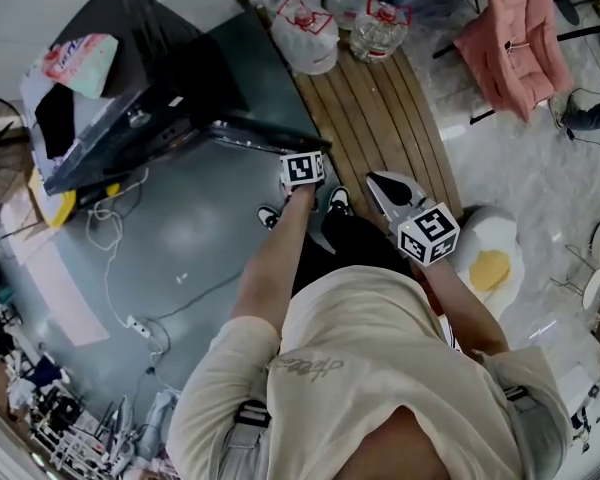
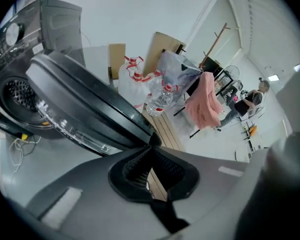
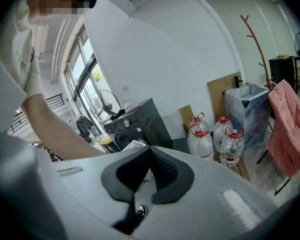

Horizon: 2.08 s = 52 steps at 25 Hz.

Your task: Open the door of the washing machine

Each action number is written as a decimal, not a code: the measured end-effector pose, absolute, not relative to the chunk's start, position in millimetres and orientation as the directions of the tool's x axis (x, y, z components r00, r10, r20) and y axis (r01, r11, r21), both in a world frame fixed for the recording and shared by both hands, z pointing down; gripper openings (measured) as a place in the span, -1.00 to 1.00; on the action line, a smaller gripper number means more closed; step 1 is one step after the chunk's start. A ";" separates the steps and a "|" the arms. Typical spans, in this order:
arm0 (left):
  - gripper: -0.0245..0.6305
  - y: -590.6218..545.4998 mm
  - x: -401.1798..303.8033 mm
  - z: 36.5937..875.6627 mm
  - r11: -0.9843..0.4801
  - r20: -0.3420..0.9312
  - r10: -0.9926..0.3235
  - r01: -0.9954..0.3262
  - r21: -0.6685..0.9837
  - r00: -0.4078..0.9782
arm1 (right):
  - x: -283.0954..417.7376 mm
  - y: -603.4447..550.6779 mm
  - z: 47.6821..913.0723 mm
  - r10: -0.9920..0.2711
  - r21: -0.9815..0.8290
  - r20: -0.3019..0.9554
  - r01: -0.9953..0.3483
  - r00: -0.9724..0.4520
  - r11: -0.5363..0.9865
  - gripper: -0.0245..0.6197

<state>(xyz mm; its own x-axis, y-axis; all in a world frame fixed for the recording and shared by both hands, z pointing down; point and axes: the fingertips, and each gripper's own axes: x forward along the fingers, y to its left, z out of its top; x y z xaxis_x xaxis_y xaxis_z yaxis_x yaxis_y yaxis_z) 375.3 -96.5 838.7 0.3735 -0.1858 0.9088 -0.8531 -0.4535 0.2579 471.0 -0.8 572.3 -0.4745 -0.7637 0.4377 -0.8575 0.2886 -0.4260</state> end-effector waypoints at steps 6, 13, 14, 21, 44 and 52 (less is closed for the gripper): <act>-0.88 -125.5 401.1 829.9 -0.519 0.900 -0.177 -0.815 0.258 0.398 | 485.4 -1.1 575.8 -0.775 -0.427 0.445 -0.867 -0.449 0.256 -0.92; -0.88 -148.9 421.7 829.3 -0.497 0.894 -0.082 -0.795 0.347 0.441 | 506.5 6.5 577.6 -0.789 -0.422 0.465 -0.884 -0.402 0.201 -0.92; -0.88 -150.6 425.9 829.1 -0.495 0.888 -0.067 -0.788 0.366 0.455 | 508.9 8.2 578.1 -0.789 -0.422 0.469 -0.885 -0.397 0.195 -0.92; -0.87 -167.0 424.9 826.6 -0.578 0.898 -0.125 -0.767 0.279 0.421 | 519.9 13.4 581.0 -0.792 -0.425 0.473 -0.887 -0.385 0.177 -0.92; -0.88 -75.9 322.6 700.9 -0.725 0.745 -0.298 -0.649 0.230 0.597 | 400.6 -16.1 554.0 -0.739 -0.357 0.413 -0.841 -0.533 0.407 -0.92; -0.88 -60.3 250.0 629.5 -0.665 0.676 -0.421 -0.712 0.224 0.606 | 353.8 -24.4 529.0 -0.756 -0.295 0.379 -0.845 -0.533 0.447 -0.92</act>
